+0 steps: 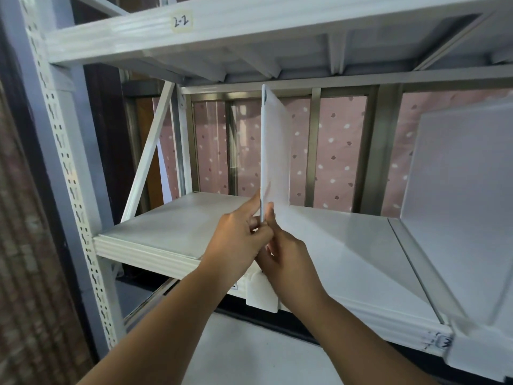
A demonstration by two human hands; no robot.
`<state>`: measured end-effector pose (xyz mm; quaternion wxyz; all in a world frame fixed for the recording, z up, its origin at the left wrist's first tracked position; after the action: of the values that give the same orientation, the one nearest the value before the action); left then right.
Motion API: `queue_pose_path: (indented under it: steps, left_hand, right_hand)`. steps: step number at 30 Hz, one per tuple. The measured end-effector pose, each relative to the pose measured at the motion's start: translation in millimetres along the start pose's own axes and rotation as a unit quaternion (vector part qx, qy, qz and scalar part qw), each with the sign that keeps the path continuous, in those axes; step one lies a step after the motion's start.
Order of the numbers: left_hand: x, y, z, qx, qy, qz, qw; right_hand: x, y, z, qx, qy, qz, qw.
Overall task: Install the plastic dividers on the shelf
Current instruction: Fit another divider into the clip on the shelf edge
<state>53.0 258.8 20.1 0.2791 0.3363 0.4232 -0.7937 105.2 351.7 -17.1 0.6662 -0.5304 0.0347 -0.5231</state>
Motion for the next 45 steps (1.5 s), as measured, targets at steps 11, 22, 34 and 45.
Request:
queue_pose_path:
  steps: [11, 22, 34, 45]
  left_hand:
    - [16, 9, -8, -0.017, -0.040, 0.017, 0.999]
    - [34, 34, -15, 0.011, 0.081, 0.038, 0.996]
    - [145, 144, -69, -0.204, 0.396, 0.286, 0.848]
    - [124, 116, -136, -0.048, 0.704, 0.302, 0.641]
  right_hand:
    - [0, 13, -1, -0.031, -0.067, -0.011, 0.997]
    - [-24, 15, -1, 0.088, -0.072, -0.126, 0.985]
    - [-60, 24, 23, 0.255, -0.004, -0.158, 0.954]
    - [-50, 26, 9, 0.314, 0.159, -0.080, 0.933]
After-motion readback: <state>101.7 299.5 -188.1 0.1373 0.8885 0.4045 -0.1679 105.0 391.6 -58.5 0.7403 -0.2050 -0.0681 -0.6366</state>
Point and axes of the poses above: each hand's wrist, its own y-axis away from the middle knuckle, its own z-axis out of the back of the hand, x = y × z, the point moved 8 cm from there along -y, towards the middle knuckle, and after that the axes turned 7 degrees about z, right-handed, at the moved point
